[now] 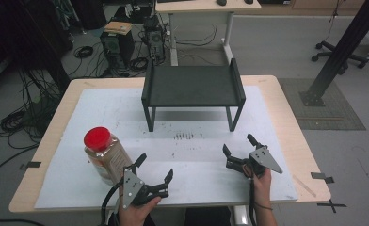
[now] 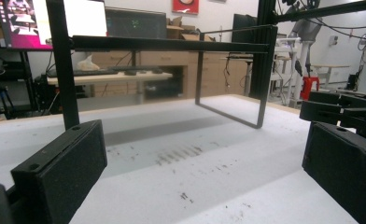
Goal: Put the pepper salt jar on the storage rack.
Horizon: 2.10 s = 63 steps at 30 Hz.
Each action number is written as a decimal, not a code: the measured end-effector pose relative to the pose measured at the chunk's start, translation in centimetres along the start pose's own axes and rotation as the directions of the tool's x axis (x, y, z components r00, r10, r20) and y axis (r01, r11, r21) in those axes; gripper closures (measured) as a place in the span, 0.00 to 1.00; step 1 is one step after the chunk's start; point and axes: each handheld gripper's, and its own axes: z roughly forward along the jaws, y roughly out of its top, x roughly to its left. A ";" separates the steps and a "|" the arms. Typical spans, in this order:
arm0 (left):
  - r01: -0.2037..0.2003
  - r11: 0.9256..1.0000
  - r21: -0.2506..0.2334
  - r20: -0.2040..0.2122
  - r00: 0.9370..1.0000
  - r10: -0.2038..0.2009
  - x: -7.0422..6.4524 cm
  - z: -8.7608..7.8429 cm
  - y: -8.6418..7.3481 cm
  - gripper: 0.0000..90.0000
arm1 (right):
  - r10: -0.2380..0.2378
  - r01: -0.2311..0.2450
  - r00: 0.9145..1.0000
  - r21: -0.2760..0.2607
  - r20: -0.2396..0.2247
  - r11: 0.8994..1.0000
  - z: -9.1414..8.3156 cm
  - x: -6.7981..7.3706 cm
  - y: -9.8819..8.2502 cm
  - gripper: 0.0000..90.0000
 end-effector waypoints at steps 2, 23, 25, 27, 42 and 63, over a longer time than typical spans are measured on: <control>0.000 1.000 0.001 0.003 1.000 0.000 0.0 -0.2 0.1 0.00 | 0.000 0.000 1.000 0.000 0.000 1.000 0.0 0.0 0.0 0.00; -0.015 1.000 0.005 0.009 1.000 0.015 0.7 -3.8 1.5 0.00 | -0.001 0.001 1.000 0.000 0.009 1.000 0.0 0.0 0.0 0.00; -0.015 1.000 0.005 0.009 1.000 0.015 0.7 -3.8 1.5 0.00 | -0.001 0.001 1.000 0.000 0.010 1.000 0.0 0.0 0.0 0.00; -0.015 1.000 0.004 0.008 1.000 0.014 0.7 -3.9 1.5 0.00 | -0.001 0.001 1.000 0.000 0.010 1.000 0.0 0.0 0.0 0.00; -0.013 1.000 0.003 -0.012 1.000 0.013 1.3 -6.1 2.2 0.00 | -0.002 0.002 1.000 0.000 0.012 1.000 0.0 0.0 0.0 0.00; -0.028 1.000 0.006 -0.045 0.999 0.028 2.2 -8.2 2.9 0.00 | -0.002 0.002 1.000 0.001 0.016 1.000 0.0 0.1 0.0 0.00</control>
